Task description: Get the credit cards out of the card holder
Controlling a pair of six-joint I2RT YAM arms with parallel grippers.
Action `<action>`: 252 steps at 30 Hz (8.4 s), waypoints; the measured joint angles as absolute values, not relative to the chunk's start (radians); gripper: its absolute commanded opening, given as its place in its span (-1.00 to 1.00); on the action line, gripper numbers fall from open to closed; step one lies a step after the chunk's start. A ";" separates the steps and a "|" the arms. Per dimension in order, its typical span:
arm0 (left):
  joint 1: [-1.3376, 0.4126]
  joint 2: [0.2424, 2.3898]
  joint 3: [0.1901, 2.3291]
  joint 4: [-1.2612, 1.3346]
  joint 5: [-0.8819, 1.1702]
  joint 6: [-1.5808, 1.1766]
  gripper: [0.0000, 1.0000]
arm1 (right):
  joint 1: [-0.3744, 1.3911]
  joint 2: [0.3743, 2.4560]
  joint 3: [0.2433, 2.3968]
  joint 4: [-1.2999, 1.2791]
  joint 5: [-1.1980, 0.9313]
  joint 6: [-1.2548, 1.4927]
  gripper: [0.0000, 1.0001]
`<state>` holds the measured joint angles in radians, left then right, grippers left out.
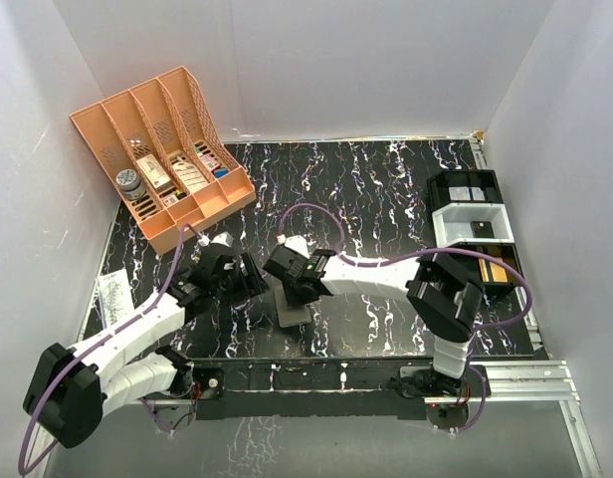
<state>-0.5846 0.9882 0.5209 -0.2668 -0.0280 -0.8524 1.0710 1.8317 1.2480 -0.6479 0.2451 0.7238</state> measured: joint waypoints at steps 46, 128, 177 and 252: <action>-0.606 1.398 0.597 -0.122 0.251 -0.726 -0.41 | 0.931 1.703 1.078 -0.516 0.063 0.790 -0.36; -0.644 0.990 0.591 -0.286 0.085 -0.715 0.56 | 0.068 1.414 1.143 -0.749 0.442 0.680 0.35; -0.644 0.962 0.575 -0.356 0.017 -0.710 0.72 | -0.202 1.637 1.163 -0.692 0.333 0.810 -0.39; -0.644 0.918 0.584 -0.420 -0.073 -0.752 0.73 | 0.530 1.588 1.079 -0.516 -0.045 0.395 -0.22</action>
<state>-0.6437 0.9176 0.5842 -0.4202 -0.0731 -0.7525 0.5304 1.5879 1.0790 -0.5159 -0.0452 0.3950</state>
